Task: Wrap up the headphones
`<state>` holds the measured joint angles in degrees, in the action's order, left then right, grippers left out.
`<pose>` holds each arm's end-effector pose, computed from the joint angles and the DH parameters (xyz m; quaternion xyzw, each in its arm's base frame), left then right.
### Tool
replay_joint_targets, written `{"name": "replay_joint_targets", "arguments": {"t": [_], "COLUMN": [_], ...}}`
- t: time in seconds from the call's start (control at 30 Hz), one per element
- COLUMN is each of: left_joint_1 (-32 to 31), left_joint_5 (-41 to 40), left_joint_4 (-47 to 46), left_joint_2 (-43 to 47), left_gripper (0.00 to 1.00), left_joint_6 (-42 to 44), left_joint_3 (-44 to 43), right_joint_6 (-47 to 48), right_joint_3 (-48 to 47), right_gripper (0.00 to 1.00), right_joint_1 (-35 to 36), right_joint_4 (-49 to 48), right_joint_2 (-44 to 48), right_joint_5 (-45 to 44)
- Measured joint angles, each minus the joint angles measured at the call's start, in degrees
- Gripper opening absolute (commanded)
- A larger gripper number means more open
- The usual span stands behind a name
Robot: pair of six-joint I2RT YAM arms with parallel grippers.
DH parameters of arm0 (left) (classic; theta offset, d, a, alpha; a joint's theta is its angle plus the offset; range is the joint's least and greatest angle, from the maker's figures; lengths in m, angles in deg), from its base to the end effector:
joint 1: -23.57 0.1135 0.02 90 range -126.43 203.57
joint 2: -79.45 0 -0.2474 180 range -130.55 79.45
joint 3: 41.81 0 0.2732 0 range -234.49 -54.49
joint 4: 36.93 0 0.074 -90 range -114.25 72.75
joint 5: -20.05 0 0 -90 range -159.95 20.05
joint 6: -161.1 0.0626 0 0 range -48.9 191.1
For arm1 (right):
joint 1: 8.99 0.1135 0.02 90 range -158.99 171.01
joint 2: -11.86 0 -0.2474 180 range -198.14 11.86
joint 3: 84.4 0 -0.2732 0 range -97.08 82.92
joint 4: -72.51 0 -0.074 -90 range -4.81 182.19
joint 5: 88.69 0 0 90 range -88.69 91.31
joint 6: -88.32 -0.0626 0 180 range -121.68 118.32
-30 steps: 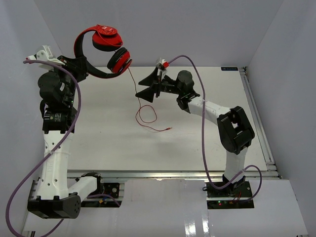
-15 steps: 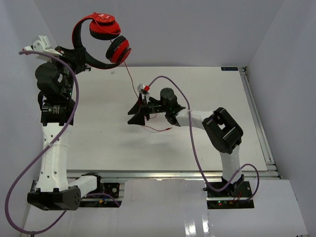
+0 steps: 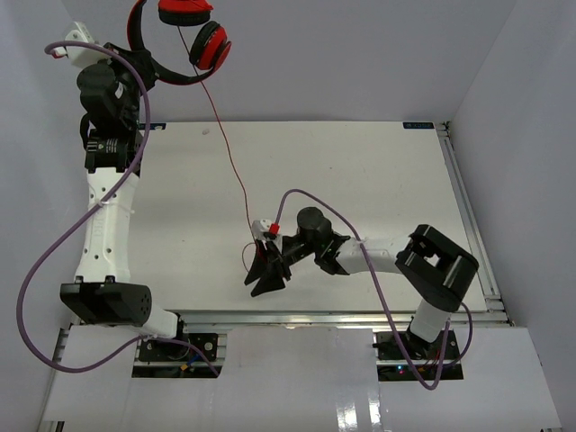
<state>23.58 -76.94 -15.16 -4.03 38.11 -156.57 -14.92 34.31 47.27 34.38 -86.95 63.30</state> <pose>0.3597 0.0077 0.5236 -0.2278 0.6051 -0.1785 0.7417 0.1640 0.3450 0.1927 -0.5616 0.4267 0.6449 0.2942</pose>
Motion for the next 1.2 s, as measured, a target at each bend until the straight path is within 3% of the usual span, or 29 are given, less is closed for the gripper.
{"name": "replay_joint_targets", "arguments": {"t": [0.13, 0.43, 0.67, 0.9, 1.2], "left_joint_1": [0.5, 2.8, 2.9, 1.0, -12.7], "left_joint_5": [-1.8, -6.3, -7.4, -6.4, -3.9], "left_joint_4": [-0.2, -1.6, -4.3, -6.3, -10.0], "left_joint_2": [-3.4, -9.2, -10.7, -12.1, -19.0], "left_gripper": [0.00, 0.00, 0.00, 0.00, 0.00], "left_joint_6": [0.9, 2.8, 5.6, 6.5, 11.2], "left_joint_3": [-5.1, -9.9, -1.9, 8.5, 14.6], "right_joint_6": [10.6, 33.2, 45.5, 65.6, 85.4], "right_joint_3": [2.1, -0.5, -7.0, -27.1, -49.9], "right_gripper": [0.40, 0.09, 0.08, 0.08, 0.08], "right_joint_1": [3.6, 6.4, 6.4, 5.7, 3.1], "right_joint_4": [12.1, 45.4, 66.5, 83.8, 84.3], "right_joint_2": [5.6, 11.4, 18.4, 20.1, 13.7], "right_joint_5": [-0.7, -12.1, -35.3, -57.1, -75.7]}}
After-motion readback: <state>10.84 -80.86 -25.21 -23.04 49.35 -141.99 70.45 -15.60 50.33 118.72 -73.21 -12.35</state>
